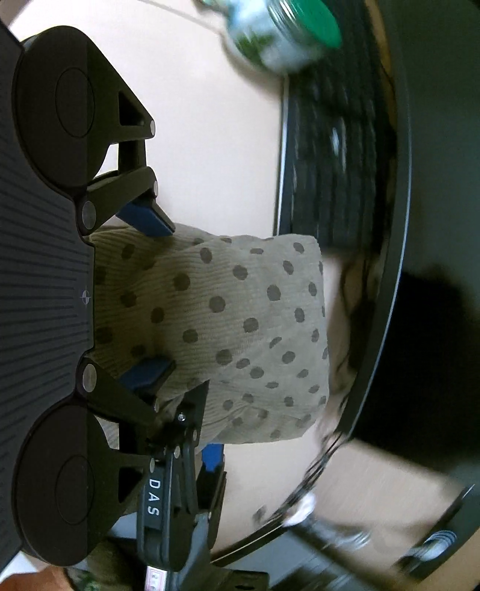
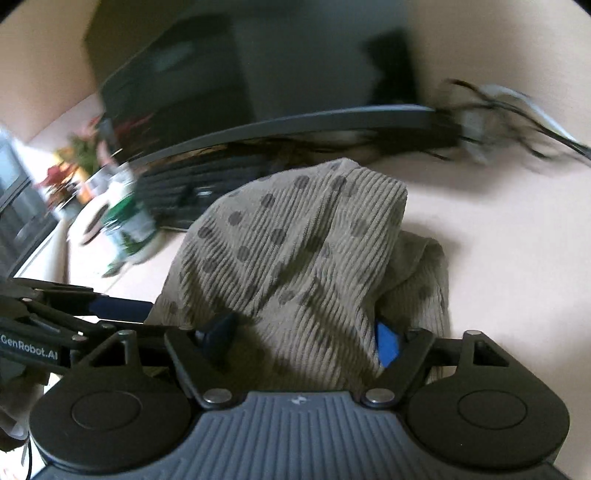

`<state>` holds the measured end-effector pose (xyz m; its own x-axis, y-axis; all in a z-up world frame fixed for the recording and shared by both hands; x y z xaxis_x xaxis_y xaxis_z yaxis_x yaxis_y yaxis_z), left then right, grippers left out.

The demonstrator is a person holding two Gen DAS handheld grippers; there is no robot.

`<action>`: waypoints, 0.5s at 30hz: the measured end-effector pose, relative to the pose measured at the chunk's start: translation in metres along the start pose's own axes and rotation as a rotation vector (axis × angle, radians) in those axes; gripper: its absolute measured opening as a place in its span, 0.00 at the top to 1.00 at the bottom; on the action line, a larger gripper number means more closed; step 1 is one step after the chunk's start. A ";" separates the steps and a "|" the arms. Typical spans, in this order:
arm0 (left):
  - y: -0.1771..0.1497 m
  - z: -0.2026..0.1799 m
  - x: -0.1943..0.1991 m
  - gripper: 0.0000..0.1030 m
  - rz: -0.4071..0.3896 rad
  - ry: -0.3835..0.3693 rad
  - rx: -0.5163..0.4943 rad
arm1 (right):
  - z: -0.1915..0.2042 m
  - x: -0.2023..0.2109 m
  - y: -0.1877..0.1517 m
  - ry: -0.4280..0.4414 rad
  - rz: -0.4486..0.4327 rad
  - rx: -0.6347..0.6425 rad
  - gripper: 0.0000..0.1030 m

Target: Fold clothes

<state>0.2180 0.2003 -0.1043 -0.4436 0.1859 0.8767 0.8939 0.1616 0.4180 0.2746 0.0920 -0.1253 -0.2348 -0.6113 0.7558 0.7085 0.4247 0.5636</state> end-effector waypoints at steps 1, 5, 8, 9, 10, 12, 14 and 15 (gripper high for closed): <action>-0.001 0.010 0.004 0.33 -0.008 0.001 0.028 | 0.008 -0.003 0.005 0.005 -0.003 0.027 0.36; 0.006 0.009 0.017 0.36 -0.048 -0.064 0.052 | 0.015 0.005 0.020 -0.003 -0.035 0.046 0.56; 0.019 -0.019 0.027 0.34 -0.093 -0.157 -0.006 | 0.001 0.027 0.028 -0.052 -0.077 0.038 0.66; 0.022 -0.030 0.028 0.33 -0.101 -0.180 -0.033 | -0.007 0.028 0.028 -0.083 -0.072 0.035 0.66; 0.023 -0.040 0.026 0.31 -0.096 -0.186 -0.072 | -0.016 0.027 0.026 -0.117 -0.058 0.029 0.66; 0.022 -0.058 0.018 0.26 -0.066 -0.188 -0.147 | -0.030 0.025 0.020 -0.172 -0.034 0.021 0.66; 0.014 -0.069 0.003 0.20 -0.010 -0.167 -0.218 | -0.036 0.020 0.013 -0.198 -0.015 0.022 0.65; 0.013 -0.071 -0.003 0.20 0.004 -0.137 -0.244 | -0.036 0.020 0.010 -0.218 -0.014 0.030 0.62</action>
<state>0.2355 0.1334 -0.0845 -0.4299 0.3185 0.8448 0.8772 -0.0739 0.4743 0.3008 0.0604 -0.1163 -0.3850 -0.4600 0.8001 0.6846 0.4391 0.5818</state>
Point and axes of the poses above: each gripper's, at about its wrist camera, not at the fingertips, and x roughly against the way its jaws point, z to its left, y to its top, the point moved 9 cm from there along -x, roughly the way its jaws point, and after that the axes turned 13 degrees about z, right-handed, at the moved point
